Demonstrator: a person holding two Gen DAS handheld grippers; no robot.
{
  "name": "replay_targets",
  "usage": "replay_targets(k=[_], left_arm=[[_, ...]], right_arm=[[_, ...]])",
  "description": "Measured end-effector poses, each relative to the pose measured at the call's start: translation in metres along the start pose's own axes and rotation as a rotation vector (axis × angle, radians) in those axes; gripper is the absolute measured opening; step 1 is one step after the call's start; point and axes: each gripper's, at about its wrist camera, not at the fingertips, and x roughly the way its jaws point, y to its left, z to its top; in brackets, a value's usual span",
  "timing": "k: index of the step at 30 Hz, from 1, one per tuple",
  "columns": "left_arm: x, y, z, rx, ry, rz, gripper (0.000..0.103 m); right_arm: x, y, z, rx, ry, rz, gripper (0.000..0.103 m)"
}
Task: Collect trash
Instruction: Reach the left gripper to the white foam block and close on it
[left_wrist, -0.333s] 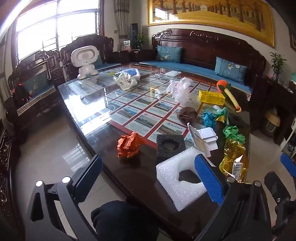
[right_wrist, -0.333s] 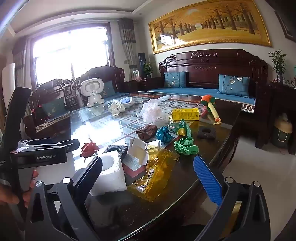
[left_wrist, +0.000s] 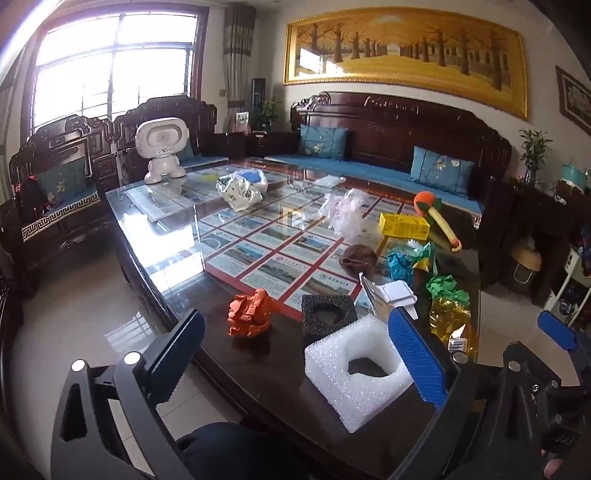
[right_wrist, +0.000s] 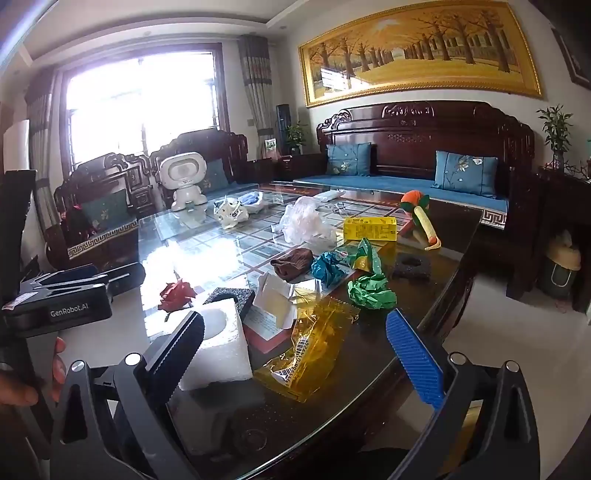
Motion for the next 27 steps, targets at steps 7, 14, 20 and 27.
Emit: replay_targets(k=[7,14,20,27], left_arm=[[0.017,0.015,-0.010,-0.044,0.069,0.056,0.099],[0.030,0.037,-0.024,-0.162,0.185,-0.113,0.099],[0.056,0.010,-0.024,-0.101,0.215,-0.036,0.099],[0.081,-0.008,-0.023,-0.070,0.292,-0.021,0.099]], right_arm=[[-0.011,0.006,-0.003,-0.010,-0.038,0.001,0.095],[-0.010,0.002,-0.002,0.008,-0.050,0.014,0.095],[-0.009,-0.001,-0.002,0.003,-0.052,0.015,0.095],[-0.004,-0.009,-0.003,0.024,-0.047,0.021,0.095]])
